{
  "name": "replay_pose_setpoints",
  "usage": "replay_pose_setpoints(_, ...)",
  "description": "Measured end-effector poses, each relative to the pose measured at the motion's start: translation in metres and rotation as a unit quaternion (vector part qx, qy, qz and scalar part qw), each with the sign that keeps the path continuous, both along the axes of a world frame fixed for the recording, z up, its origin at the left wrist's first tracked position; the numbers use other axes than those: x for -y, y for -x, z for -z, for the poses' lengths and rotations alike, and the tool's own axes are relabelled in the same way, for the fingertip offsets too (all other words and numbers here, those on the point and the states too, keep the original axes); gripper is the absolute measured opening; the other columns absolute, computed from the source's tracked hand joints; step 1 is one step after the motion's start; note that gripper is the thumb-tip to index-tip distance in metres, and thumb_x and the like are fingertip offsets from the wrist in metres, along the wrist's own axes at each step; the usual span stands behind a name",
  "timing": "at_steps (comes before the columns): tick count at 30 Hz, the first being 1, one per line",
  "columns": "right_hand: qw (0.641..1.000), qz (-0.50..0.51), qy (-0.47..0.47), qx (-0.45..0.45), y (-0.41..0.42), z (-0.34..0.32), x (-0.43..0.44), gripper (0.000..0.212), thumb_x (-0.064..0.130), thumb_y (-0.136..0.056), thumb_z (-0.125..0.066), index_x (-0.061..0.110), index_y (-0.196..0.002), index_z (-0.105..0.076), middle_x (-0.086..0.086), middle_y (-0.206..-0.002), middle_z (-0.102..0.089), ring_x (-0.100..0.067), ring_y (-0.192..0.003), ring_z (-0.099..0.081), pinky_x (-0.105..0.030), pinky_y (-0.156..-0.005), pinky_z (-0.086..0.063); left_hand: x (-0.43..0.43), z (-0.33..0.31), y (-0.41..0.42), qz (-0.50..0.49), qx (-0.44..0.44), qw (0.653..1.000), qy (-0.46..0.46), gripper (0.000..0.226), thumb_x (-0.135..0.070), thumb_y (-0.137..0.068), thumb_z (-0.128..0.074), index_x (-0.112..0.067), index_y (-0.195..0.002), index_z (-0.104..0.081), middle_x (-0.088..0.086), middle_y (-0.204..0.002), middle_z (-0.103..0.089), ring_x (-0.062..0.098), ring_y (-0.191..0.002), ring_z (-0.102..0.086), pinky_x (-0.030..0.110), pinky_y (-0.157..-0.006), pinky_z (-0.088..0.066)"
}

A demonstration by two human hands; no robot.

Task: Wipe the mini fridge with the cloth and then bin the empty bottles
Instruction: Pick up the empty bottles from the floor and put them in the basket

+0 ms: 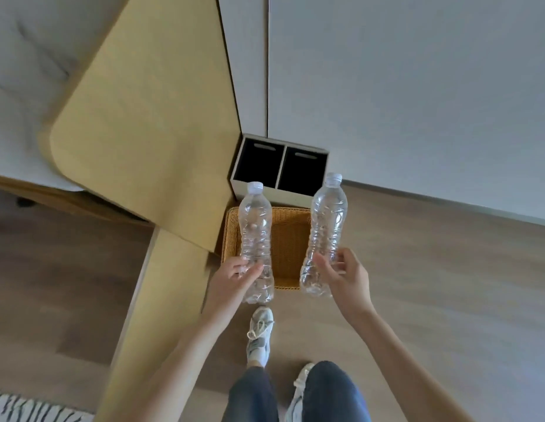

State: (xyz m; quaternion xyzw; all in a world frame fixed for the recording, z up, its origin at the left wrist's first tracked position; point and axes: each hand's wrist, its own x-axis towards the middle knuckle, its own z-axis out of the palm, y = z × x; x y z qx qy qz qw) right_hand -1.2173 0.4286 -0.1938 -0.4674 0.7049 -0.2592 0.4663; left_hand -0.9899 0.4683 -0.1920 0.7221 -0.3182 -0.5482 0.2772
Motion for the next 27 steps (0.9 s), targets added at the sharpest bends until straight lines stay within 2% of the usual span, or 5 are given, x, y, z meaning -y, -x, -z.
replay_pose_setpoints(5,1.000,0.014,-0.027,-0.001,-0.011,0.162,0.052,0.044,0.067,-0.070,-0.072,0.030,-0.087,-0.056,0.005,-0.077,-0.059,0.009,-0.065,-0.058,-0.010,-0.047,-0.042,0.056,0.166,0.008,0.007,-0.006,0.999,-0.035,0.073,-0.070,-0.071,-0.070,-0.024,-0.126,-0.054,-0.011,-0.117,-0.060,-0.006,-0.102,-0.055,0.011,-0.071,-0.039)
replay_pose_setpoints(11,0.999,-0.024,-0.026,-0.029,0.000,0.385,0.095,0.055,0.065,-0.072,-0.072,0.024,-0.107,-0.059,0.008,-0.080,-0.060,0.014,-0.069,-0.057,-0.006,-0.053,-0.043,0.099,0.402,0.028,0.011,-0.006,0.999,-0.044,0.053,-0.050,-0.083,-0.073,-0.020,-0.124,-0.058,-0.005,-0.117,-0.063,-0.008,-0.088,-0.062,0.000,-0.056,-0.043)
replay_pose_setpoints(16,0.996,-0.036,-0.030,-0.071,0.015,0.536,0.103,0.048,0.059,-0.079,-0.072,0.029,-0.111,-0.054,0.010,-0.087,-0.061,-0.002,-0.076,-0.059,-0.013,-0.061,-0.042,0.107,0.557,0.047,0.025,0.001,0.998,-0.053,0.061,-0.055,-0.083,-0.070,-0.018,-0.129,-0.056,-0.002,-0.124,-0.061,0.005,-0.107,-0.058,0.011,-0.072,-0.042)
replay_pose_setpoints(23,0.992,-0.043,-0.094,-0.079,0.010,0.643,0.106,0.045,0.059,-0.083,-0.069,0.028,-0.108,-0.049,0.012,-0.093,-0.057,-0.002,-0.076,-0.057,-0.007,-0.046,-0.041,0.118,0.643,0.062,0.026,0.044,0.996,-0.074,0.062,-0.055,-0.080,-0.074,-0.013,-0.125,-0.060,-0.014,-0.100,-0.066,0.010,-0.089,-0.070,0.038,-0.077,-0.060)
replay_pose_setpoints(27,0.989,-0.042,-0.109,-0.088,0.011,0.665,0.111,0.054,0.058,-0.083,-0.069,0.021,-0.120,-0.053,0.013,-0.094,-0.056,-0.001,-0.082,-0.056,-0.014,-0.056,-0.041,0.122,0.653,0.074,0.067,0.118,0.989,-0.050,0.067,-0.064,-0.082,-0.065,-0.015,-0.127,-0.057,-0.015,-0.098,-0.066,0.010,-0.091,-0.067,0.040,-0.083,-0.058)
